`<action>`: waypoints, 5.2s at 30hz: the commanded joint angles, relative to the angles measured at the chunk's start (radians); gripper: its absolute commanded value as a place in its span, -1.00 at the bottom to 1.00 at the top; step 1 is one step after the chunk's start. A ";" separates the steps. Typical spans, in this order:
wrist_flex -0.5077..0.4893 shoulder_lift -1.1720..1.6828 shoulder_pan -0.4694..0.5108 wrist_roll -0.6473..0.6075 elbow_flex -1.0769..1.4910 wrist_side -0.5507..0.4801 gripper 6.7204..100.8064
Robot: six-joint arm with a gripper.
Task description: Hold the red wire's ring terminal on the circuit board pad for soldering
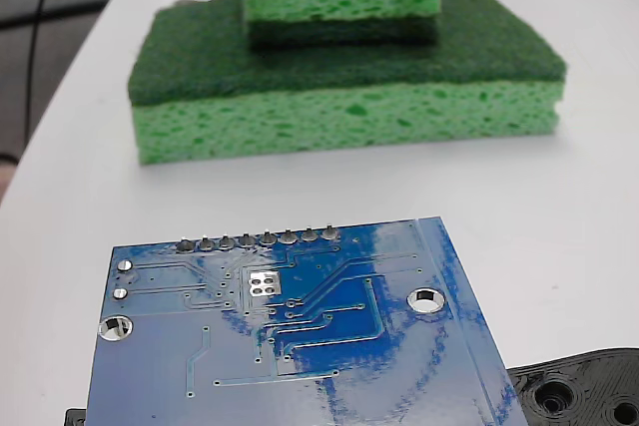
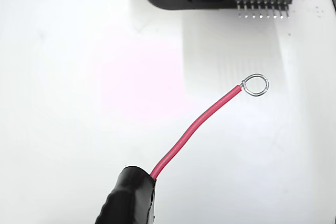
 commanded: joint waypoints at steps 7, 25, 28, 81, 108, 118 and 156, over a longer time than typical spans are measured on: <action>-0.083 -0.423 0.169 -0.129 -0.224 -0.212 0.99; -0.100 -0.934 0.285 -0.342 -0.565 -0.485 0.99; -0.092 -0.973 0.285 -0.360 -0.595 -0.503 0.99; 0.261 -1.388 0.364 -0.706 -1.043 -0.660 0.99; 0.287 -1.407 0.373 -0.683 -1.068 -0.643 0.99; 0.299 -1.402 0.371 -0.676 -1.066 -0.637 0.99; 0.301 -1.422 0.377 -0.672 -1.072 -0.635 0.99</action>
